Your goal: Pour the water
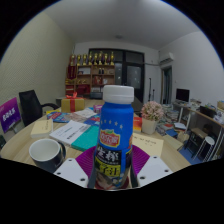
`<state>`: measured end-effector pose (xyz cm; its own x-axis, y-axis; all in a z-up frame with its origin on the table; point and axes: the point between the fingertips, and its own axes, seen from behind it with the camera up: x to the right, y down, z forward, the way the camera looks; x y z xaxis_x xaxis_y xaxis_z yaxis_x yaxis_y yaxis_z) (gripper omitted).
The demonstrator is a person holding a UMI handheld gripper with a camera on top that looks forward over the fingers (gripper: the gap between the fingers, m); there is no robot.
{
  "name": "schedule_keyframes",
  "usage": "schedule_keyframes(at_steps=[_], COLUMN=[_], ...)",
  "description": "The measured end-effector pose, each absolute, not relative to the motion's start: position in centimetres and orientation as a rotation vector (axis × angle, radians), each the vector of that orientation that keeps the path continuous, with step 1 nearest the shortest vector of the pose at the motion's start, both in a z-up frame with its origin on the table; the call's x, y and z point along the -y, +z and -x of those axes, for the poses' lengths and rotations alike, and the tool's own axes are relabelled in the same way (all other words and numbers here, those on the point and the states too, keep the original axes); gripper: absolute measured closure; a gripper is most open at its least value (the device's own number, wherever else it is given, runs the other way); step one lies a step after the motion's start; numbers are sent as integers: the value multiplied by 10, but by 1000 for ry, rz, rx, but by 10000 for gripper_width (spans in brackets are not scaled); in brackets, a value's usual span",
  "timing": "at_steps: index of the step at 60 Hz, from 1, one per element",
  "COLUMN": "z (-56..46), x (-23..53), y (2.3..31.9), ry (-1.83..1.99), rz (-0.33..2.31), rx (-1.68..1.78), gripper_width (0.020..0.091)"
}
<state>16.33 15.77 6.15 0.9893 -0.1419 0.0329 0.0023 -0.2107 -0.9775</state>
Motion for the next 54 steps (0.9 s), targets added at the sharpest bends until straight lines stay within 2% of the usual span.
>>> schedule_keyframes(at_steps=[2, 5, 6, 10, 13, 15, 26, 42, 54], z=[-163, -162, -164, -161, -170, -156, -165, -115, -59], x=[-158, -159, -163, -156, -148, -142, -94, 12, 106], y=[61, 61, 61, 56, 35, 35, 70, 183, 233], ry=[-137, -142, -140, -105, -37, -7, -13, -112, -155], rz=[1781, 1788, 1795, 1853, 1936, 1977, 1929, 1793, 1807], rx=[-104, -100, -96, -94, -117, -145, -244, -134, -135], gripper_width=[601, 546, 503, 438, 339, 242, 270, 266, 267])
